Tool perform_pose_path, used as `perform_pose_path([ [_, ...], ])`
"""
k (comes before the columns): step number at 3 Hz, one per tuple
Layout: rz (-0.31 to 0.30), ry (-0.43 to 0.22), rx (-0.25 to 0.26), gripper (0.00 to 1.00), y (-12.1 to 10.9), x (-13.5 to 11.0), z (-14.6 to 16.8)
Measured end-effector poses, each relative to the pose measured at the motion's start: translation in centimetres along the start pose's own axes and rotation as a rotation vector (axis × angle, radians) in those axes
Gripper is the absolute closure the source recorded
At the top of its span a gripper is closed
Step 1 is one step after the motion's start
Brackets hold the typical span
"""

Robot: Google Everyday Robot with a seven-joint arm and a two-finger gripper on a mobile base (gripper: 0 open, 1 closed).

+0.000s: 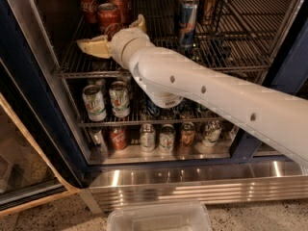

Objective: Pick coke can from top shelf of fridge

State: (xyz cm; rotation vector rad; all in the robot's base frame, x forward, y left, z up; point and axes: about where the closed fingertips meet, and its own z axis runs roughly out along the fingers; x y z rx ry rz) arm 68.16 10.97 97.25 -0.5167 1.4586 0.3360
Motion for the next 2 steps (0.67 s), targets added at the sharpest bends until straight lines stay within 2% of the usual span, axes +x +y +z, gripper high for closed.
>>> perform_pose_path([
  [2, -0.005, -0.021, 0.052, 0.0, -1.33, 0.51, 2.05],
])
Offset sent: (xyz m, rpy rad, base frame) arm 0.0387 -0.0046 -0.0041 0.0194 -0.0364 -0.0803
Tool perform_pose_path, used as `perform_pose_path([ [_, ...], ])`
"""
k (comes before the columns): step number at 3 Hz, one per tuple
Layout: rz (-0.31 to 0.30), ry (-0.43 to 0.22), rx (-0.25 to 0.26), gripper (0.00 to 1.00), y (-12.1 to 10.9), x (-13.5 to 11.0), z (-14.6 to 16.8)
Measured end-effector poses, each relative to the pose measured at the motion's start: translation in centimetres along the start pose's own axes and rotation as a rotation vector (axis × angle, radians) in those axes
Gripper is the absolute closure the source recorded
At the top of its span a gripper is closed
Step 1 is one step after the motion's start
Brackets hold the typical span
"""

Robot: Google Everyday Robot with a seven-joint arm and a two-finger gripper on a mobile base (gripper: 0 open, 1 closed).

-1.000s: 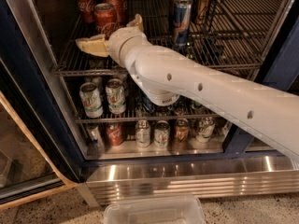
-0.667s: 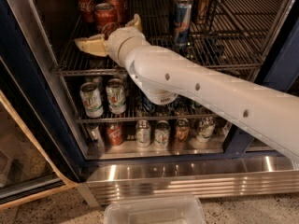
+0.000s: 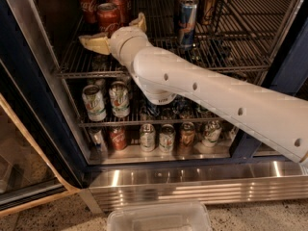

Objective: Pick coke can from top shelf of fridge

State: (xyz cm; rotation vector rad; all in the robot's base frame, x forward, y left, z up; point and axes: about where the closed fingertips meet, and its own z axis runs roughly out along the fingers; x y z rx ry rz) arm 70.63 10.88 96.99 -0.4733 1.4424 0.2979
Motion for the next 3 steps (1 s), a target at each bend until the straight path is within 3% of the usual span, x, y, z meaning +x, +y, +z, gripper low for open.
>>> perform_pose_path([
  [3, -0.012, 0.009, -0.016, 0.0, -0.5, -0.7, 3.1],
])
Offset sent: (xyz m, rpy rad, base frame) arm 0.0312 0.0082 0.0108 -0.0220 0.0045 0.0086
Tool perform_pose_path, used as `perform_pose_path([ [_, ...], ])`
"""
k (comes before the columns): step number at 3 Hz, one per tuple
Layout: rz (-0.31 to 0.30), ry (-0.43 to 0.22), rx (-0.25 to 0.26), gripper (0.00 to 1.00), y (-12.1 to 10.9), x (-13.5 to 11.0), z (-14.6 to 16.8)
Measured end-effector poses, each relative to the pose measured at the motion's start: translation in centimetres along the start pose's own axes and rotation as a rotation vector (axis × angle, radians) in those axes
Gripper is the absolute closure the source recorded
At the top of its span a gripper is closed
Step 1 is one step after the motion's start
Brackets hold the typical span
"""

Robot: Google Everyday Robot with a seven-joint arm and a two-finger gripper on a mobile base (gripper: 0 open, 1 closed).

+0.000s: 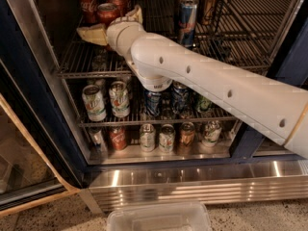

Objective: Pick coke can from top shelf of fridge

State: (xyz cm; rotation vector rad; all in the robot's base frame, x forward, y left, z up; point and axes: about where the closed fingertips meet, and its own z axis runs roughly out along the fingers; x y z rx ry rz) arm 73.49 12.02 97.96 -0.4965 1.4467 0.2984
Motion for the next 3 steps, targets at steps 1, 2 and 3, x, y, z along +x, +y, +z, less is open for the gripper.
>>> perform_pose_path([
  [1, 0.002, 0.012, -0.028, 0.18, 0.34, 0.02, 0.9],
  [2, 0.003, 0.015, -0.031, 0.42, 0.36, 0.11, 0.96],
  [3, 0.003, 0.015, -0.031, 0.64, 0.36, 0.11, 0.96],
])
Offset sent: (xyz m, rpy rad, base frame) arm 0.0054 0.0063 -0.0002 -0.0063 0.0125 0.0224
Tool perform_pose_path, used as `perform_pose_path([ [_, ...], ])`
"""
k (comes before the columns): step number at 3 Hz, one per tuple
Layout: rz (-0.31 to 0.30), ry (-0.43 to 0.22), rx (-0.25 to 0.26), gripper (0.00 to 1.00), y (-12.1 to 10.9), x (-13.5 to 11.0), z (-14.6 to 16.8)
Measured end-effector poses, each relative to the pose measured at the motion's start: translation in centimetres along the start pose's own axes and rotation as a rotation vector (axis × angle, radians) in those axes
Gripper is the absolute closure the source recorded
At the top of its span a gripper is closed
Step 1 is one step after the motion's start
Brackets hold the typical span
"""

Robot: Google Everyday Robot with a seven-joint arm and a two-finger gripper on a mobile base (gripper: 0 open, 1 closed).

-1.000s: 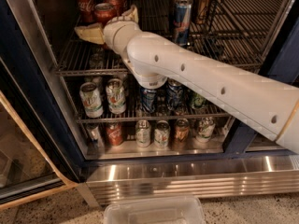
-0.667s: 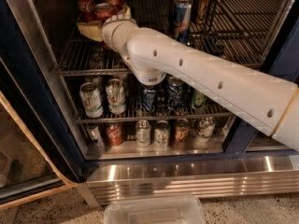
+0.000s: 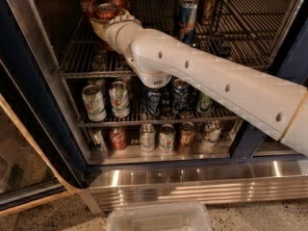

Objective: Pick coke can from top shelf of fridge

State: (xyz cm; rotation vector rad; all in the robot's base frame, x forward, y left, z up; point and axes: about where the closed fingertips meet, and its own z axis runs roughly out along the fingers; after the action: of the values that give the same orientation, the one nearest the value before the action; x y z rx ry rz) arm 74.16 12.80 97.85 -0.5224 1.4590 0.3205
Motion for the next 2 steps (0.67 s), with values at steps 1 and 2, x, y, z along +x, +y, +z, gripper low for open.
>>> perform_pose_path([
  [1, 0.006, -0.005, -0.018, 0.88, 0.4, -0.1, -0.4],
  [2, 0.014, -0.03, -0.05, 1.0, 1.1, -0.4, -2.2],
])
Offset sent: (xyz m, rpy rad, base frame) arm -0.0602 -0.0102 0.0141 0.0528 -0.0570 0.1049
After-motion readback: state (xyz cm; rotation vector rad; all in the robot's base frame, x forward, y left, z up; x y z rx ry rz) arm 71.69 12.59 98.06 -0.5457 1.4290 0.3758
